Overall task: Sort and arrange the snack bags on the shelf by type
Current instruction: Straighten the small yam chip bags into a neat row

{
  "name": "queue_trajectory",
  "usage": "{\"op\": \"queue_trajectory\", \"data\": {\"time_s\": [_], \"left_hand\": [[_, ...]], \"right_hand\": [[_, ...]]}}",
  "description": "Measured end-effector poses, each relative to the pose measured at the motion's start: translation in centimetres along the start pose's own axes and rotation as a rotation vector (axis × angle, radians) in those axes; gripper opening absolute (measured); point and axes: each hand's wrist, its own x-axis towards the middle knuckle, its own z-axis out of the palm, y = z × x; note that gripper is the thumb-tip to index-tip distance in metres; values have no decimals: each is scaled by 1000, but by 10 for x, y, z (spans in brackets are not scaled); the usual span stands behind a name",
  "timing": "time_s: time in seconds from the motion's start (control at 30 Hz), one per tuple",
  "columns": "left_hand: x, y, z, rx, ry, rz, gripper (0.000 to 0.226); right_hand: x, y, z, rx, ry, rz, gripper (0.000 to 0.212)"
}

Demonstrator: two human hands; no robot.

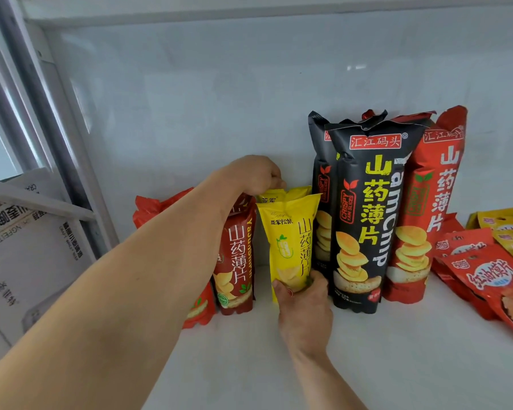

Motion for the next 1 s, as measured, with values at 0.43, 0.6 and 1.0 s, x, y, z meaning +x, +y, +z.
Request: {"op": "queue_trajectory", "data": {"time_s": [0.43, 0.6, 1.0], "left_hand": [[-5, -1, -12, -40, -95, 42, 35], [-6, -6, -12, -71, -35, 22, 28], [-15, -13, -7, -102, 90, -57, 30]], "right_hand": [[-1, 0, -4, -120, -66, -44, 87], [-1, -1, -6, -137, -11, -59, 89], [2, -2, -5, -148, -78, -25, 99]]}}
